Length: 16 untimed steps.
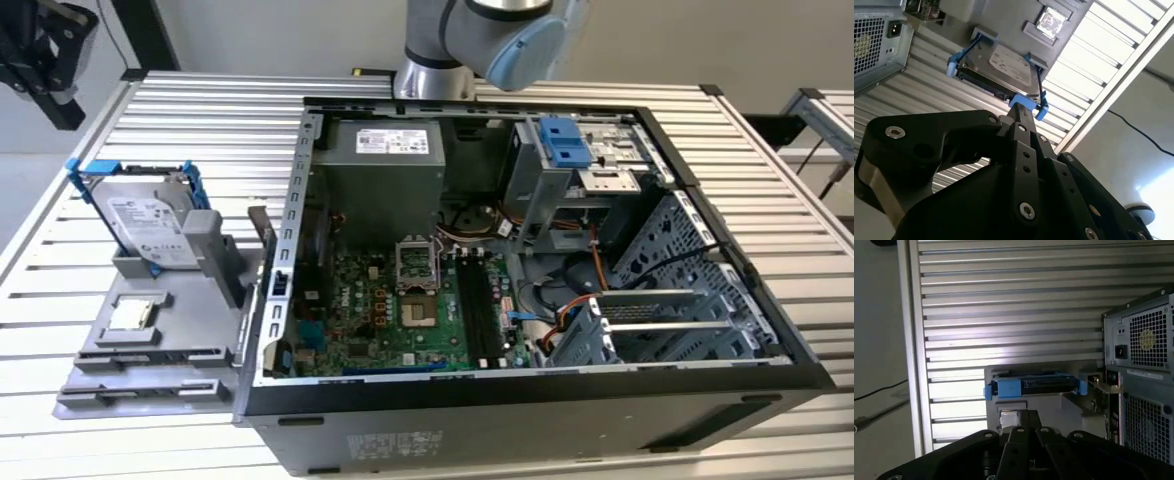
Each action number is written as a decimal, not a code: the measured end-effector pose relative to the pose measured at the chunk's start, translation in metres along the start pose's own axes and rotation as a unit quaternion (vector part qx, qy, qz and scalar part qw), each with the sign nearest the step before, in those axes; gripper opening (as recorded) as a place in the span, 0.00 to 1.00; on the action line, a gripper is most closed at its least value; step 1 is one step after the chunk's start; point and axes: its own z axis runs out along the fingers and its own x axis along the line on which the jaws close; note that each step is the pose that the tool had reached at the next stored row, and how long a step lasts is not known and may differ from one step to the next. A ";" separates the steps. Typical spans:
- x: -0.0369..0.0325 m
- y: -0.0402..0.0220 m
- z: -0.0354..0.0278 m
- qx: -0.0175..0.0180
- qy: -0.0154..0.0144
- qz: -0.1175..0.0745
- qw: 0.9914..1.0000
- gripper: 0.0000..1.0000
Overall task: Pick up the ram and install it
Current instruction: 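Reach for the ram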
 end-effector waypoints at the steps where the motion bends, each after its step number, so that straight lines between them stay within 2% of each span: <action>1: 0.0026 -0.0002 -0.0001 0.000 0.000 0.000 1.000 0.00; 4: 0.0113 -0.0008 -0.0006 0.000 0.000 0.000 1.000 0.00; 5: 0.0122 -0.0008 -0.0006 0.000 0.000 0.000 1.000 0.00; 16: 0.0127 -0.0008 -0.0006 0.000 0.000 0.000 1.000 0.00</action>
